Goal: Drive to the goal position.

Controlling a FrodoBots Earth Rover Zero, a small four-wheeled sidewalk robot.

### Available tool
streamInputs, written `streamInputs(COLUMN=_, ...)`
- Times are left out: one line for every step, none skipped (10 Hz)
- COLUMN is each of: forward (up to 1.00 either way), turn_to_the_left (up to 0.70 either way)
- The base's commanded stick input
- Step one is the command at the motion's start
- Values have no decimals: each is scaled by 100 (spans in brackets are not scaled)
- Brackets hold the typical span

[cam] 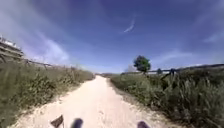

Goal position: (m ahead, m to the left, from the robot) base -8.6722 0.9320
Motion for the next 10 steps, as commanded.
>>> streamInputs(forward=70, turn_to_the_left=0)
streamInputs(forward=70, turn_to_the_left=0)
streamInputs(forward=70, turn_to_the_left=0)
streamInputs(forward=70, turn_to_the_left=0)
streamInputs(forward=70, turn_to_the_left=0)
streamInputs(forward=70, turn_to_the_left=0)
streamInputs(forward=70, turn_to_the_left=0)
streamInputs(forward=70, turn_to_the_left=0)
streamInputs(forward=70, turn_to_the_left=0)
streamInputs(forward=70, turn_to_the_left=0)
